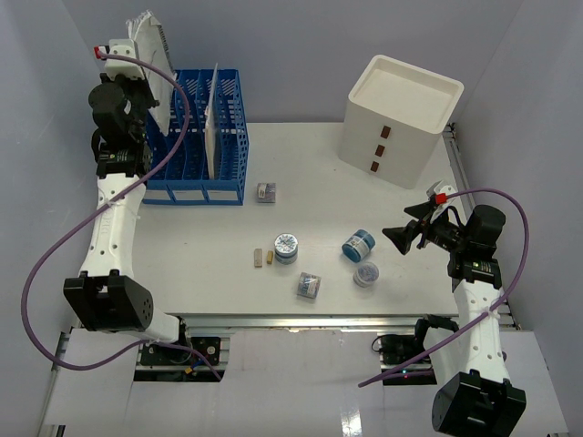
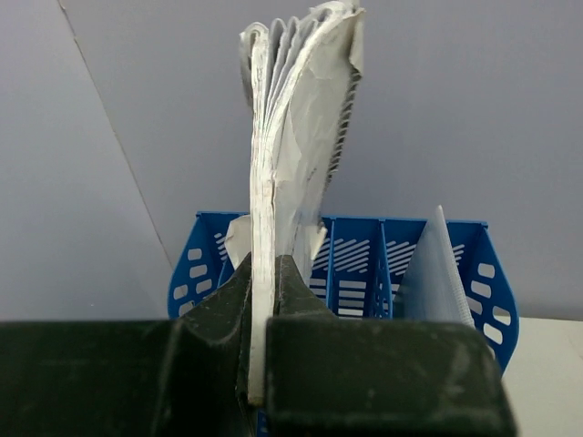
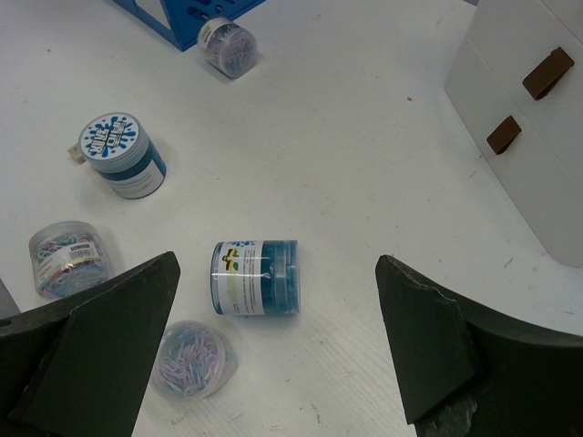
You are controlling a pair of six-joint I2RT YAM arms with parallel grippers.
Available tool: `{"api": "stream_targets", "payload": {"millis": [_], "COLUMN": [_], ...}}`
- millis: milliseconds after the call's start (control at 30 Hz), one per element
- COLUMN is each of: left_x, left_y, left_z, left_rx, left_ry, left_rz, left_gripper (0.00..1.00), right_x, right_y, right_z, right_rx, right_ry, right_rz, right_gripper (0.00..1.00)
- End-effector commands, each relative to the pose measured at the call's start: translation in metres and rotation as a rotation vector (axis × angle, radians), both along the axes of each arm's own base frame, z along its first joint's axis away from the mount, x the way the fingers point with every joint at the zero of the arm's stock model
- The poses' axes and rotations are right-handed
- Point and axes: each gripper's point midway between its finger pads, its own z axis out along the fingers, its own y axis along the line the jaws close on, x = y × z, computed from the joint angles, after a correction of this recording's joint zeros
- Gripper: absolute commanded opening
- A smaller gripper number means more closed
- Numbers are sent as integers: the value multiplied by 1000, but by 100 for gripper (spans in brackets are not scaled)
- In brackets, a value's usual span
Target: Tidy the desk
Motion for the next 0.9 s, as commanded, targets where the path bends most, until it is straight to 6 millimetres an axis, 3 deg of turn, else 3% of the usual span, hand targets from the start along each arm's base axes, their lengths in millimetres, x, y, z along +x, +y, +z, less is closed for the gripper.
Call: {"api": "stream_targets", "payload": {"millis": [0,267,433,867], "left_x": [-11,-4,-5,-2], "left_y": [0,-23,-41,-50], "left_z": [24,-4,-10,-34], "left_rx": [-9,-71,-115,-148], "left_ry": [-106,-46,-27,47], "left_rz": [-20,-163,-259,-326], "left_gripper": [0,0,0,0], "right_x": [3,2,2,2], "right_y": [-1,-1,-1,-1], "right_z": [6,7,7,7], "right_rx": [-19,-21,-22,-20], "right_ry": [-49,-54,-55,-54], "right_rz": [4,4,4,7], "right_gripper": [95,95,95,95]}}
